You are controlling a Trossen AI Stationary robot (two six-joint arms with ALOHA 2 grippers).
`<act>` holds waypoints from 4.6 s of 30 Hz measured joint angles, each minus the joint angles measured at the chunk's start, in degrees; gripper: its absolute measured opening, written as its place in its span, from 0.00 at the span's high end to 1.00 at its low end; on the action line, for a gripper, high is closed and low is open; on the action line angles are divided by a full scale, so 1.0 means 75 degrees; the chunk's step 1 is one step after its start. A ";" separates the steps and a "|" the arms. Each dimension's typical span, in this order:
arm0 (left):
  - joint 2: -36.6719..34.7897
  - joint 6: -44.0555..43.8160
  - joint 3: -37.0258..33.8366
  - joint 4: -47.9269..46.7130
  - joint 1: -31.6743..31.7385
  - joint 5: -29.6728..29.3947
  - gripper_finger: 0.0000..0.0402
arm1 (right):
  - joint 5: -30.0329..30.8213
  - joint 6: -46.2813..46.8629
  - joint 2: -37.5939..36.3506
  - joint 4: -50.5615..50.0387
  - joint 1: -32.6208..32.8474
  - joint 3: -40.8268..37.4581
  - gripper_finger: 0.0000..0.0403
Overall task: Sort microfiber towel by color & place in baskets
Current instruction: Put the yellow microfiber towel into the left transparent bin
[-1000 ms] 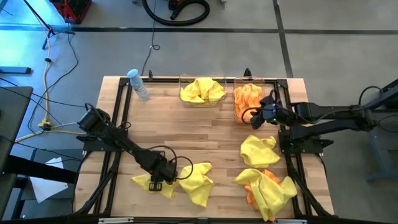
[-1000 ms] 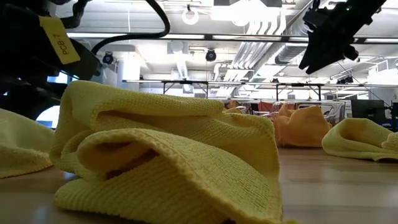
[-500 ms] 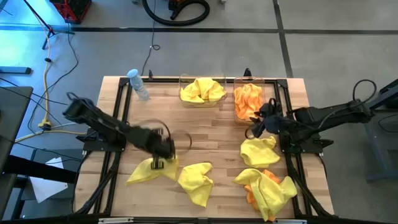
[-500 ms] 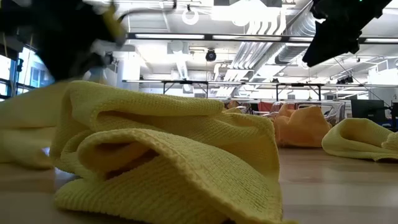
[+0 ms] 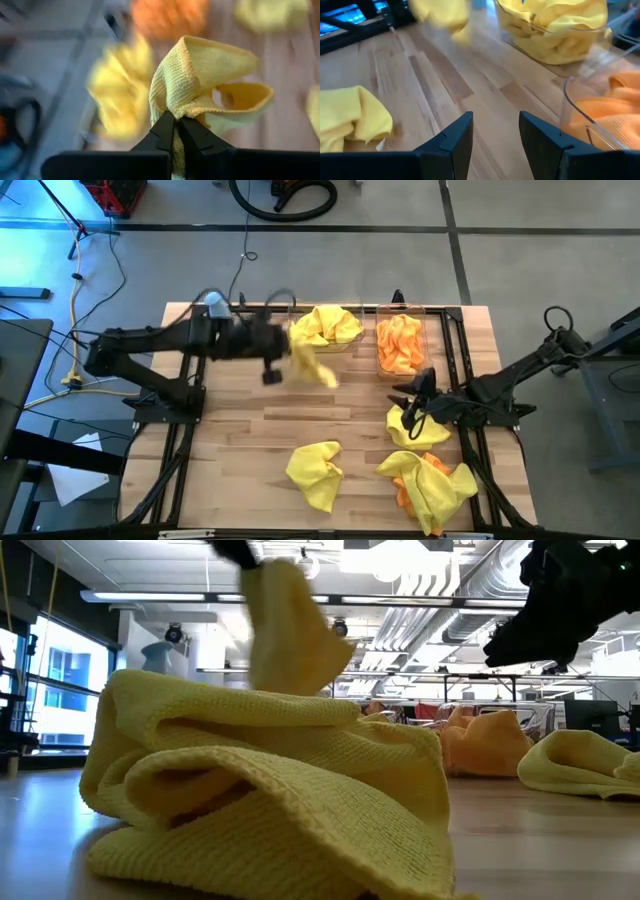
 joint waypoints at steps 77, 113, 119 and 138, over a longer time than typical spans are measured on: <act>0.7156 -0.4742 0.3773 0.1279 0.3502 0.2279 0.66 | -0.0200 -0.0349 -0.0003 -0.0049 -0.0013 -0.0117 0.61; 0.6109 -0.5079 0.3755 0.0911 0.3210 0.3122 0.66 | -0.0215 -0.0346 -0.0003 -0.0054 -0.0013 -0.0117 0.61; 0.6329 -0.5037 0.3758 0.0655 0.3032 0.3060 0.66 | -0.0218 -0.0342 -0.0003 -0.0051 -0.0013 -0.0117 0.61; 0.7501 -0.5511 0.3787 0.0639 0.3350 0.2882 0.66 | -0.0241 -0.0343 -0.0003 -0.0055 -0.0013 -0.0117 0.61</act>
